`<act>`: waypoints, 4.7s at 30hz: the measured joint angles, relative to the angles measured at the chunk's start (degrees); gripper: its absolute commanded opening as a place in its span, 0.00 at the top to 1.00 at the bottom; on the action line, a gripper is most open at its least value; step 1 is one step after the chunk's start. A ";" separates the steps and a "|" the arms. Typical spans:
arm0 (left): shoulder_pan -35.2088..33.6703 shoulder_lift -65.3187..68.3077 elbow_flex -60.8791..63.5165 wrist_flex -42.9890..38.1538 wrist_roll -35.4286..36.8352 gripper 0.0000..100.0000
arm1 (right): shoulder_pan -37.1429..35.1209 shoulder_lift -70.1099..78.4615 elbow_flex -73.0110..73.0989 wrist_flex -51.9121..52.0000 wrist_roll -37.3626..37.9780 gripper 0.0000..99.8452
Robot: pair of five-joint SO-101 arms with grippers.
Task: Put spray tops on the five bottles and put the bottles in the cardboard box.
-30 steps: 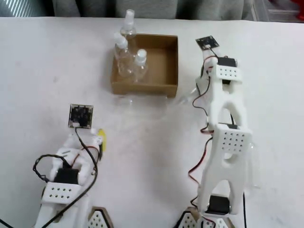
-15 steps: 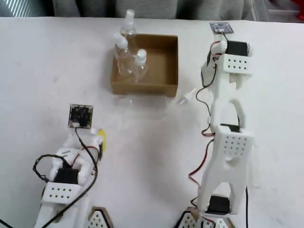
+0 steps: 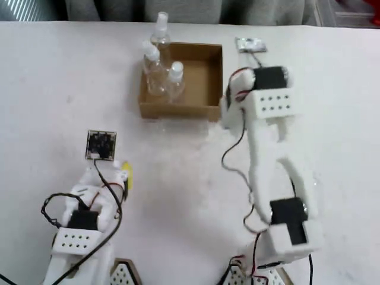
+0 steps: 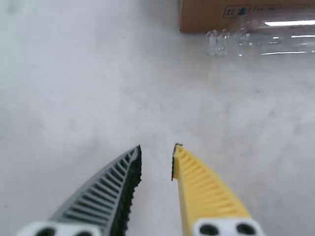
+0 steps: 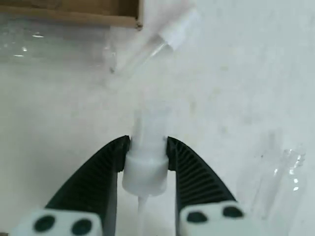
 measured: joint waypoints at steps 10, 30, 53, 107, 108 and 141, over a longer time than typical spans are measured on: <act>-5.27 0.00 -0.53 6.33 0.00 0.87 | -17.23 -7.03 21.19 -13.98 -8.79 0.98; -5.54 0.00 -0.53 6.33 0.00 0.87 | -28.22 -7.03 47.74 -46.07 -9.23 0.72; 2.02 0.00 -23.21 27.25 0.00 0.87 | 0.09 -30.86 44.04 -24.62 2.29 0.97; 25.32 49.32 -45.63 21.01 30.15 0.73 | 68.13 -38.15 76.04 -50.55 28.66 0.98; 25.41 49.32 -45.63 21.01 30.86 0.73 | 68.13 -38.15 76.13 -51.16 28.84 0.98; 28.22 72.79 -56.53 20.48 38.07 0.74 | 68.13 -38.15 76.22 -52.40 28.84 0.98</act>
